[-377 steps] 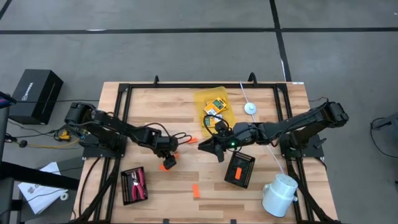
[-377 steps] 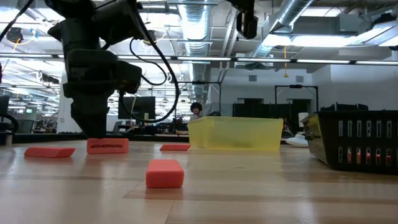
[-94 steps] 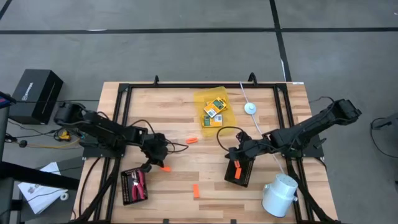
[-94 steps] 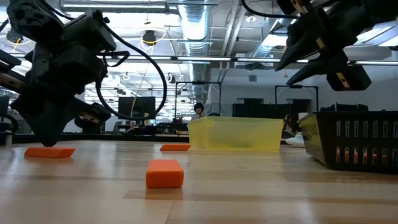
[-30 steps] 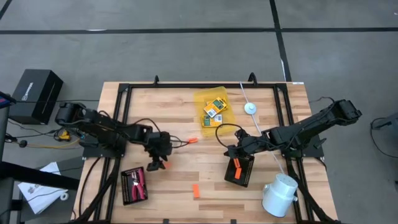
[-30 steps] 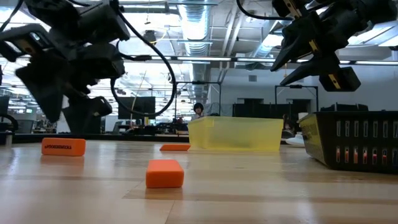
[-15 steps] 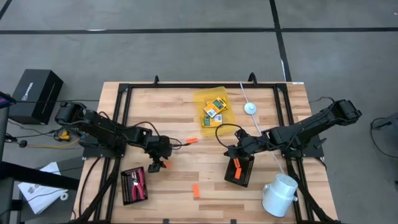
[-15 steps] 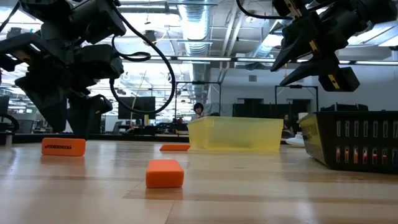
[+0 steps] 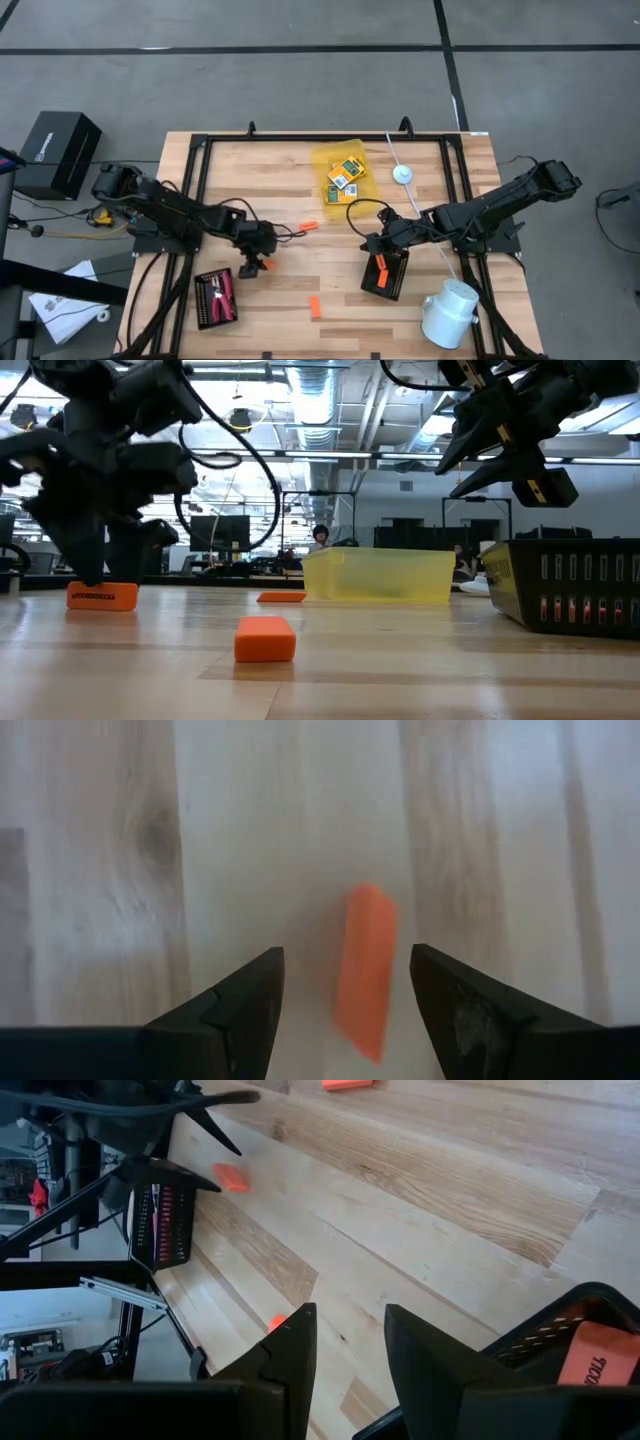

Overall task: Pick & Place School Supplies
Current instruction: Put the orange eraser into the right black bin

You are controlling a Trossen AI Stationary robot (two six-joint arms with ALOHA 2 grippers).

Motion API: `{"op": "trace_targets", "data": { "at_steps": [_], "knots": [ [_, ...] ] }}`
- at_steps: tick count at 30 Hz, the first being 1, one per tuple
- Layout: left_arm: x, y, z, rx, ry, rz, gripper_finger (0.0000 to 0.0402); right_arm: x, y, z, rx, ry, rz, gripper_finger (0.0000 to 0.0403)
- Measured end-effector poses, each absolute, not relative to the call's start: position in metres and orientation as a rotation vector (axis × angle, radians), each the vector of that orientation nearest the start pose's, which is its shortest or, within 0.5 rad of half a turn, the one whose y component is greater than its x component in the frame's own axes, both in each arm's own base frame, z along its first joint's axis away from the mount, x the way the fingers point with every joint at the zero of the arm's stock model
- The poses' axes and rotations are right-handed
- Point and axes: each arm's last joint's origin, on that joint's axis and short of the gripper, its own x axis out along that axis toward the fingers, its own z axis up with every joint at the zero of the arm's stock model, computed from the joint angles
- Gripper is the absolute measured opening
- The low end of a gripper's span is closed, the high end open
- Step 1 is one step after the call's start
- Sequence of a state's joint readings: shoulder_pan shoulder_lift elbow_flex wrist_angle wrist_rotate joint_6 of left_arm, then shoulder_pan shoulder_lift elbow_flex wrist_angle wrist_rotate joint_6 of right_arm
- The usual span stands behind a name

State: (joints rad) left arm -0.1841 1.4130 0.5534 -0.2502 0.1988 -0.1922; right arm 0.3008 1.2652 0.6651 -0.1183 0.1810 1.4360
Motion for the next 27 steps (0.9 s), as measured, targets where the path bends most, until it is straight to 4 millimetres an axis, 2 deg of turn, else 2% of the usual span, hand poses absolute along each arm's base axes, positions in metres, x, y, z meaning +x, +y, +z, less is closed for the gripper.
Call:
{"op": "trace_targets", "data": {
  "at_steps": [5, 10, 14, 20, 21, 27],
  "knots": [
    [0.226, -0.048, 0.121, -0.186, 1.182, -0.241, 0.0214, 0.24, 0.069, 0.203, 1.2, 0.638, -0.394, 0.0111],
    [0.227, -0.048, 0.121, -0.174, 1.169, -0.232, 0.0204, 0.24, 0.069, 0.204, 1.2, 0.635, -0.391, 0.0111],
    [0.227, -0.05, 0.118, -0.155, 1.174, -0.232, 0.0152, 0.24, 0.069, 0.204, 1.194, 0.636, -0.388, 0.0111],
    [0.228, -0.054, 0.117, -0.138, 1.167, -0.269, 0.0034, 0.24, 0.069, 0.204, 1.184, 0.637, -0.384, 0.0111],
    [0.229, -0.054, 0.117, -0.147, 1.161, -0.275, 0.0025, 0.24, 0.069, 0.204, 1.184, 0.637, -0.384, 0.0111],
    [0.238, -0.052, 0.124, -0.227, 1.109, -0.275, 0.003, 0.242, 0.068, 0.206, 1.179, 0.577, -0.388, 0.0111]
  ]
}}
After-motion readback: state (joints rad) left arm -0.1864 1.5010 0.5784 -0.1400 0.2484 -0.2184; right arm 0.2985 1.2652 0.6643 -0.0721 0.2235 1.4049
